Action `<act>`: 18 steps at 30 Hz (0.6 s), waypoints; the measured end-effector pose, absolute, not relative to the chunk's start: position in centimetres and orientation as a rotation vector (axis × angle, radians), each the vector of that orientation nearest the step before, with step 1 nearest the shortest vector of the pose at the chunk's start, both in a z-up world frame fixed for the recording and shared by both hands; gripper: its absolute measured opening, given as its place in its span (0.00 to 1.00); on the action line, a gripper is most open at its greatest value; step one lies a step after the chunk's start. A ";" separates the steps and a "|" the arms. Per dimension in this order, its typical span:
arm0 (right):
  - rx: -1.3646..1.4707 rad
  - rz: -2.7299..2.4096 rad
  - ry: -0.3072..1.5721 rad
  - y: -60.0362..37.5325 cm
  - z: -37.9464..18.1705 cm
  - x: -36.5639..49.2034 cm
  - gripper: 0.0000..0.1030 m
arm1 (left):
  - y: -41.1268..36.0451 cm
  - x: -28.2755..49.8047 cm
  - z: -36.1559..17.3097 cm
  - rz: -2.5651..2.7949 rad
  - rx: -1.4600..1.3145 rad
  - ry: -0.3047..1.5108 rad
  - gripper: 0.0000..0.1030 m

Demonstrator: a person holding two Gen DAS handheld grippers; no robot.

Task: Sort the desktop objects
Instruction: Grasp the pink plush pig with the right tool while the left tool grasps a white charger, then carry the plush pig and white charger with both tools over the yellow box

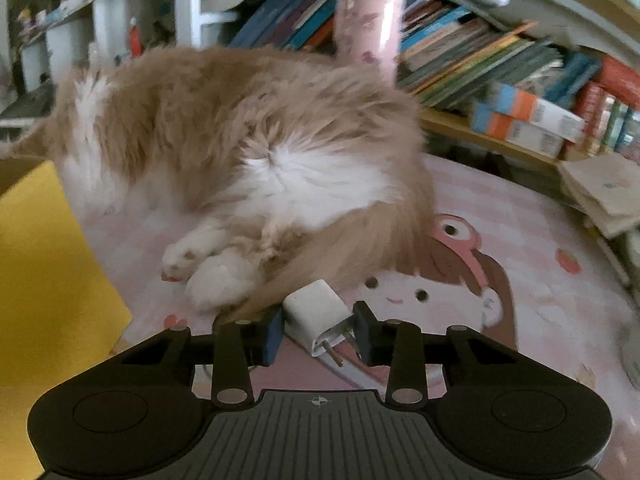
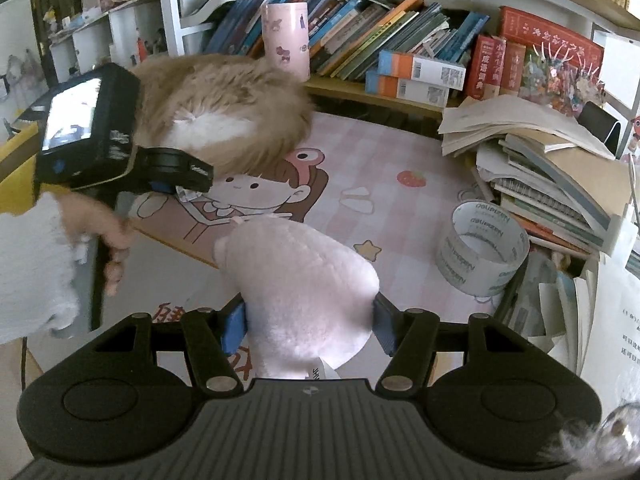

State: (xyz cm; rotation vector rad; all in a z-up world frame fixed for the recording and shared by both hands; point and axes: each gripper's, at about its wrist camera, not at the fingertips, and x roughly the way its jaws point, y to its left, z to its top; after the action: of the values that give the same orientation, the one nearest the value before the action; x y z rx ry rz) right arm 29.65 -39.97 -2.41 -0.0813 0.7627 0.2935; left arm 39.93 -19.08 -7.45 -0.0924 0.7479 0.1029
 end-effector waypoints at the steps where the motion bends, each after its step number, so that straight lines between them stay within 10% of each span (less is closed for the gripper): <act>1: -0.080 0.295 0.763 -40.0 -2.4 29.6 0.57 | -19.2 39.2 -7.1 0.084 -0.083 0.743 0.34; 18: -0.062 0.273 0.741 -38.3 -0.7 25.4 0.57 | -17.9 26.1 -1.9 -0.181 -0.063 0.678 0.35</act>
State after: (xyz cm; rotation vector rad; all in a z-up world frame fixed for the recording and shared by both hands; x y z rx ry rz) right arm 25.35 -38.35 -0.69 -0.0618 0.7410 0.2728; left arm 26.09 -17.88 -1.88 -0.0632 0.6783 -0.1807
